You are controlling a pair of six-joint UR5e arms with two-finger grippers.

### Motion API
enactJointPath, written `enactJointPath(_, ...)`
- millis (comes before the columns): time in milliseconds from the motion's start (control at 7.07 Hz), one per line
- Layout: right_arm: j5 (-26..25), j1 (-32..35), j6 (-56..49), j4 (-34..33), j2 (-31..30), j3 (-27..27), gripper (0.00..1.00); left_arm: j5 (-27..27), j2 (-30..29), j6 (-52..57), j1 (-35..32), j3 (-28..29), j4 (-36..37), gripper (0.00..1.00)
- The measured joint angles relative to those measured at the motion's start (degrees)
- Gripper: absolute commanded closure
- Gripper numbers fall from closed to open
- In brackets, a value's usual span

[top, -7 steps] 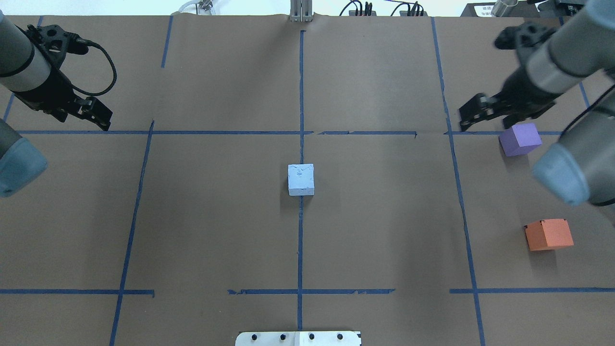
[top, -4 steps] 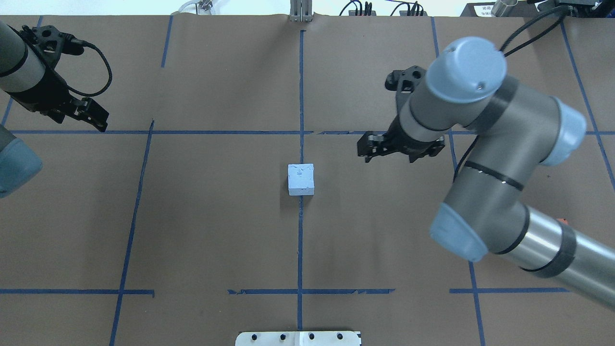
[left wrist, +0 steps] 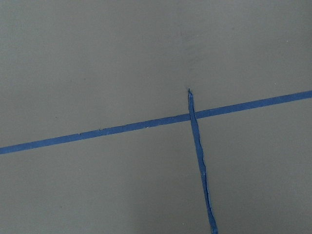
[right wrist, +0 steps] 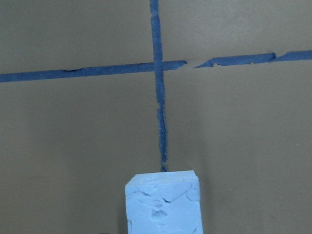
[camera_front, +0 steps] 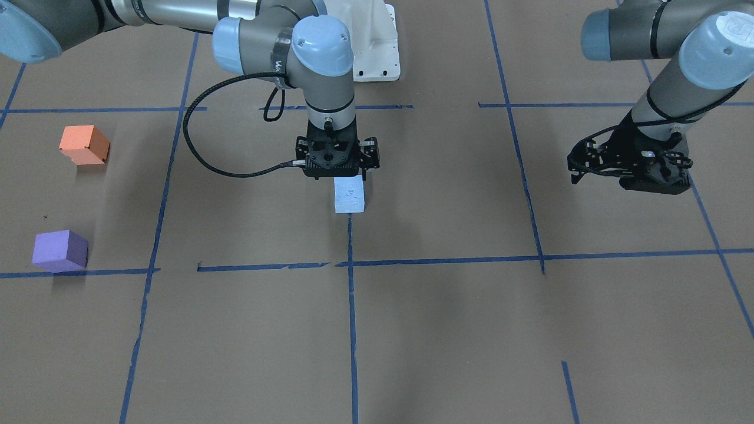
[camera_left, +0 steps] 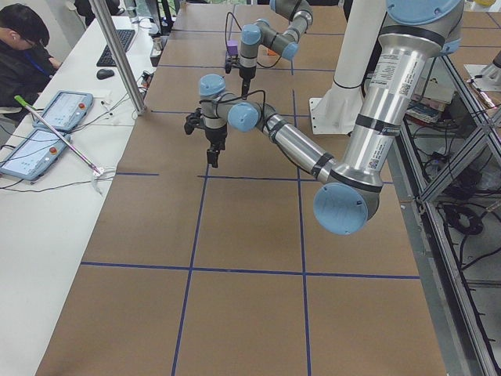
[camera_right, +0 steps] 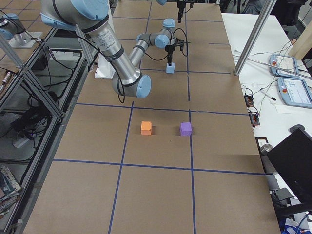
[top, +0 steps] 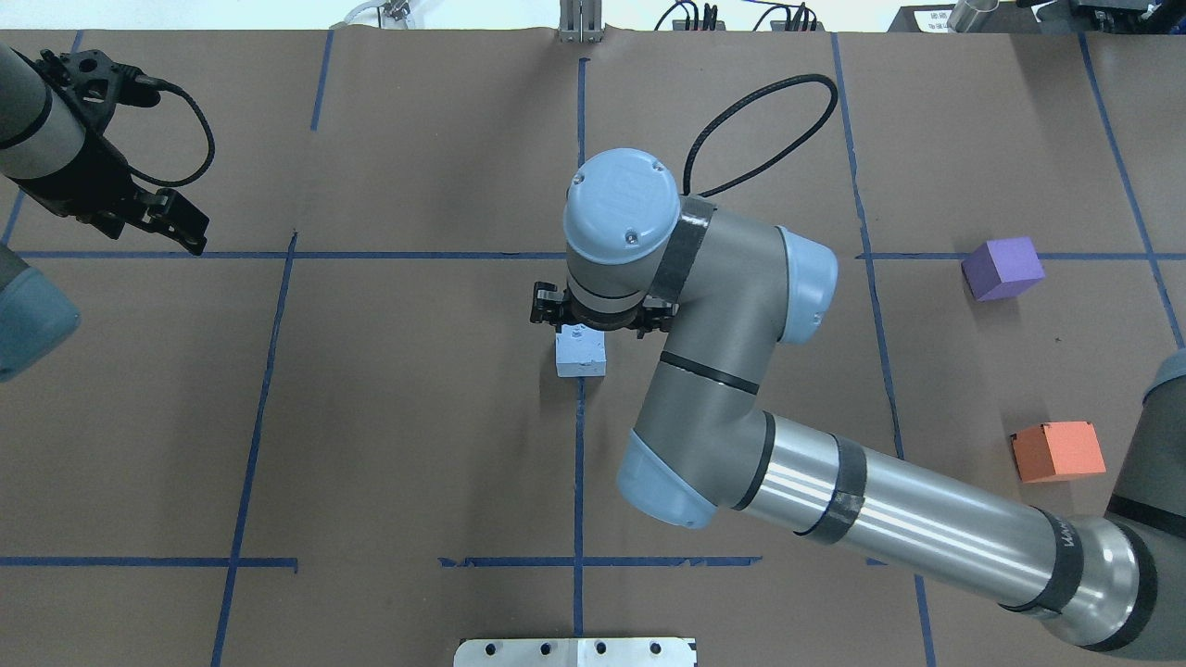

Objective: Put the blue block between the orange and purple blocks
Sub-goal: 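Lower the right gripper onto the light blue cube and close it, then carry the light blue cube with the right gripper between purple and orange cubes, release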

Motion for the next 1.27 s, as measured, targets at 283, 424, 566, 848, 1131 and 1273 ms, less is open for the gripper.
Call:
enactJointPath(283, -0.35, -0.36, 0.21, 2.36, 0.64, -3.01, 0.00, 0.00, 0.03, -0.35, 0.00, -0.17, -0.02, 0.00)
enactJointPath(424, -0.38, -0.55, -0.02, 2.58, 0.68, -3.96, 0.00, 0.00, 0.03, -0.63, 0.00, -0.24, -0.03, 0.00)
enactJointPath(566, -0.49, -0.84, -0.48, 2.66, 0.78, -5.19, 0.00, 0.00, 0.03, -0.78, 0.00, -0.30, -0.02, 0.00)
enactJointPath(848, -0.84, -1.46, -1.50, 2.75, 2.47, -9.07, 0.36, 0.00, 0.03, -0.89, 0.00, -0.31, -0.06, 0.00)
enactJointPath(1131, -0.77, -1.71, -2.13, 2.76, 3.32, -10.96, 0.68, 0.00, 0.03, -0.92, 0.00, -0.30, -0.07, 0.00)
enactJointPath(1273, -0.62, -1.62, -2.31, 2.72, 3.39, -11.05, 0.67, 0.00, 0.03, -0.96, 0.00, -0.31, -0.07, 0.00)
